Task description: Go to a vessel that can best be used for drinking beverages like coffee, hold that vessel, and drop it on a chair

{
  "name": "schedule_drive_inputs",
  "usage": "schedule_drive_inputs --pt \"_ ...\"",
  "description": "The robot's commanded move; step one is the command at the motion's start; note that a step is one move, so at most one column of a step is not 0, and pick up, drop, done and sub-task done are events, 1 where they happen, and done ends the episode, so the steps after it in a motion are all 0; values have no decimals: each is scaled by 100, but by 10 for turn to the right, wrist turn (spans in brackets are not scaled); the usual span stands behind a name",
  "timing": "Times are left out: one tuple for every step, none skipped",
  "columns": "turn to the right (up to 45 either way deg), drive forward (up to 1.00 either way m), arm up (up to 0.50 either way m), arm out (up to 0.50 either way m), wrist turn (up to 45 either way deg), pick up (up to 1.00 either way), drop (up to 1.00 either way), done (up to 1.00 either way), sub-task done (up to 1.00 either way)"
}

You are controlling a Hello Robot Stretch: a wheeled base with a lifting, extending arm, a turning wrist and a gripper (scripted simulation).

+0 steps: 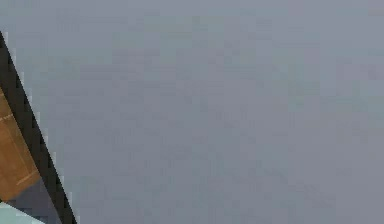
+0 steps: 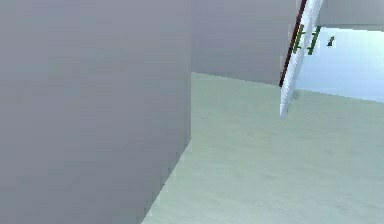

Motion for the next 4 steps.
schedule_drive_inputs --pt "-450 0 0 0 0 0 0 0 0" --pt "-120 0 0 0 0 0 0 0 0" --pt "0 60 0 0 0 0 0 0 0" --pt "-120 0 0 0 0 0 0 0 0"
